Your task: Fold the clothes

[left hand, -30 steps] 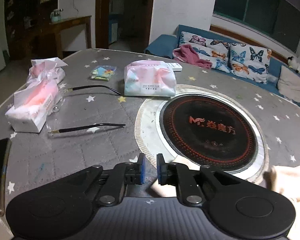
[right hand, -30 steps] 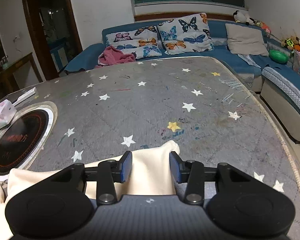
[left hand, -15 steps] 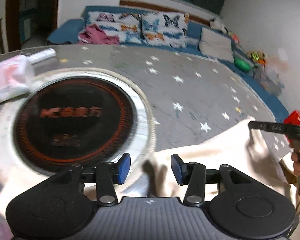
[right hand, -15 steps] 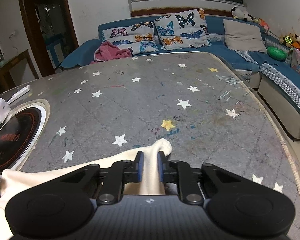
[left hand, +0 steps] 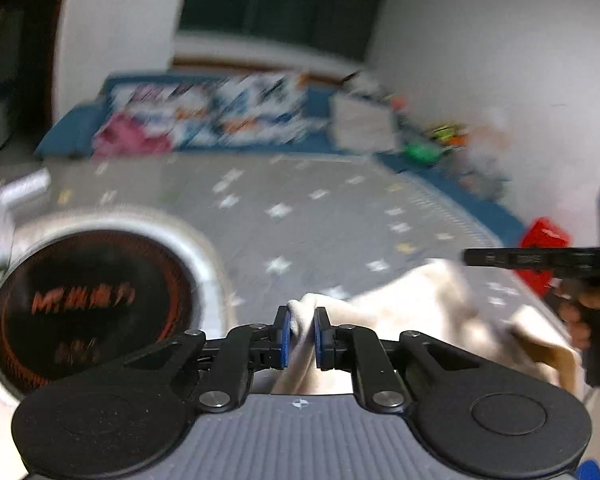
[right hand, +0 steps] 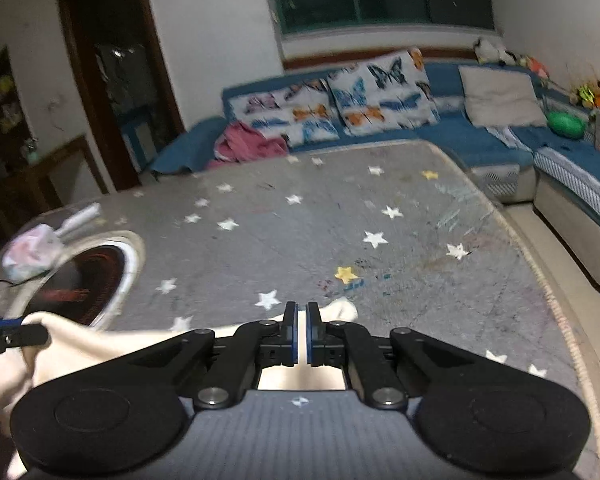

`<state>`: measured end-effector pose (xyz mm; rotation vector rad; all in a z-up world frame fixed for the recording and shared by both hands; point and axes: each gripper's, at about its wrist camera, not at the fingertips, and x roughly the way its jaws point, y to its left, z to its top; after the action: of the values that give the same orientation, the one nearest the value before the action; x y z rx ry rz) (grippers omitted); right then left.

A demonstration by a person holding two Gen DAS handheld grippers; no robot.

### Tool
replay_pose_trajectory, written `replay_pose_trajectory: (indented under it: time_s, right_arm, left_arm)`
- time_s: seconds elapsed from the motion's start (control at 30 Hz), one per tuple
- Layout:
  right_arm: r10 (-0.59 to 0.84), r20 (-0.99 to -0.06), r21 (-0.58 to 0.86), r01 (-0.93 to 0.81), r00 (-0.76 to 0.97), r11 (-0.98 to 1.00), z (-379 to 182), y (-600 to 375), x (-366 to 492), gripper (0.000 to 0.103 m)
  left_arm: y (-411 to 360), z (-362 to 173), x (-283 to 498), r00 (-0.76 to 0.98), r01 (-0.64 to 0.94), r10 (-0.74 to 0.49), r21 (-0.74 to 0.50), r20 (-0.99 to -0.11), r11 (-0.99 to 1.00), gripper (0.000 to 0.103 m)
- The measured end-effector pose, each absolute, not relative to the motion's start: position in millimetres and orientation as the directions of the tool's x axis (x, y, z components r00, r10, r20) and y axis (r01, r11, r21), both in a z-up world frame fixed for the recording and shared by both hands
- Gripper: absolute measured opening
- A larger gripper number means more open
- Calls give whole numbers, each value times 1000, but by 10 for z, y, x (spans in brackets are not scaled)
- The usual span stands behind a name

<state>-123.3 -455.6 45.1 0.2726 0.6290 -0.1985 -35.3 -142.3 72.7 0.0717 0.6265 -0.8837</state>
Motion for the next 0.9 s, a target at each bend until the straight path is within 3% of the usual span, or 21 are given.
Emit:
replay_pose_trajectory:
  time_s: [0.17,0.33,0.5,0.57,0.63,0.73,0.9]
  right_arm:
    - [-83,-604,171,231,792,958,497,-4447,-1685,3]
    - [-119,-639,120,252,760,960,447,-4414,-1836,4]
    - [-127,-628,125,261,768,957,495,-4431,-1745,7]
    - [-128,-623,119,255,772,959,513,-4429,-1680,7]
    - [-122,-620,119,247,775,962,517,-4442,-1577,11]
    - [-120,-620,122,247,775,961,498,-4469,-1409,15]
    - [-110,-634,134,249,766,959,423,-4520,-1124,21]
  left_arm:
    - [-1289,672,-861,346,874,-788,-129,-510,468,13]
    - [-1414,358,-1340,252,947,-764,-12,-594,321,13]
    - [-1382,343,-1389,260,940,-762,-25,-594,340,16]
    - [-1315,432,-1351,281,927,-774,-48,-567,372,23]
    - [-1253,547,-1264,347,895,-771,-57,-535,442,48]
    - [-1245,613,-1041,425,824,-728,-103,-538,557,52]
    - [-1354,444,-561,340,704,-668,-292,-662,648,57]
